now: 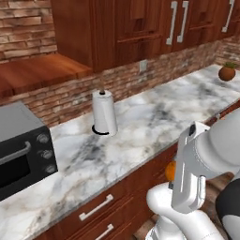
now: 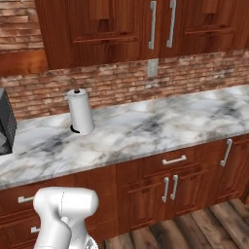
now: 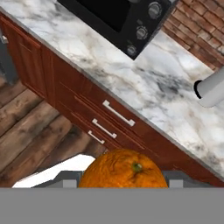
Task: Pick the tangerines from the cabinet and place them in one bowl. Pick the lime from the sink and place it in the other bowl.
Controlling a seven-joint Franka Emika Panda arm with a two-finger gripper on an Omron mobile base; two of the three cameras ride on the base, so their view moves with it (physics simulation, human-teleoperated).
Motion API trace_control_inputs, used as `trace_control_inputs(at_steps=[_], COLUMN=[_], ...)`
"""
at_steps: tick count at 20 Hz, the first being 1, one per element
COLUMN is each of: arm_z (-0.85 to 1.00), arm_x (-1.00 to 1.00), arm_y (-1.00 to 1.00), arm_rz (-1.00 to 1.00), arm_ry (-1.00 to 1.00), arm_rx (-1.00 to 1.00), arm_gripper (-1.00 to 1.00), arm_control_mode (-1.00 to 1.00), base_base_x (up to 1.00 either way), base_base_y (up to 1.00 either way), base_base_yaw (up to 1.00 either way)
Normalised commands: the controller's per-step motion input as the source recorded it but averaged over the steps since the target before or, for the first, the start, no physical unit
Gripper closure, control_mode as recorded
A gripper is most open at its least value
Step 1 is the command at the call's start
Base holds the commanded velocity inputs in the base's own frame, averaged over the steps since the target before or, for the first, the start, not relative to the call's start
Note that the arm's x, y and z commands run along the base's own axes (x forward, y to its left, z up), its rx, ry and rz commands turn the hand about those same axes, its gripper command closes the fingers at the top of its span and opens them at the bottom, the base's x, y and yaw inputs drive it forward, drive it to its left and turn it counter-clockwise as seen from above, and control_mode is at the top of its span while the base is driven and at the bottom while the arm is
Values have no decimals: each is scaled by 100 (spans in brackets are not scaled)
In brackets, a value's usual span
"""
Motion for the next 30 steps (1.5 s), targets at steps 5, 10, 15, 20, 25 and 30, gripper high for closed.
trace_control_inputs(at_steps=[5,10,15,20,25,30], arm_z=[0,0,0,0,0,0], arm_x=[0,0,0,0,0,0], arm_y=[0,0,0,0,0,0], arm_rz=[0,0,0,0,0,0], arm_ry=[0,0,0,0,0,0], arm_rx=[0,0,0,0,0,0], arm_gripper=[100,100,100,100,100,100], arm_control_mode=[100,100,100,100,100,100], base_base_x=[0,0,0,0,0,0], base_base_y=[5,5,4,3,2,2], base_base_yaw=[-50,-50,-50,-50,-50,-50])
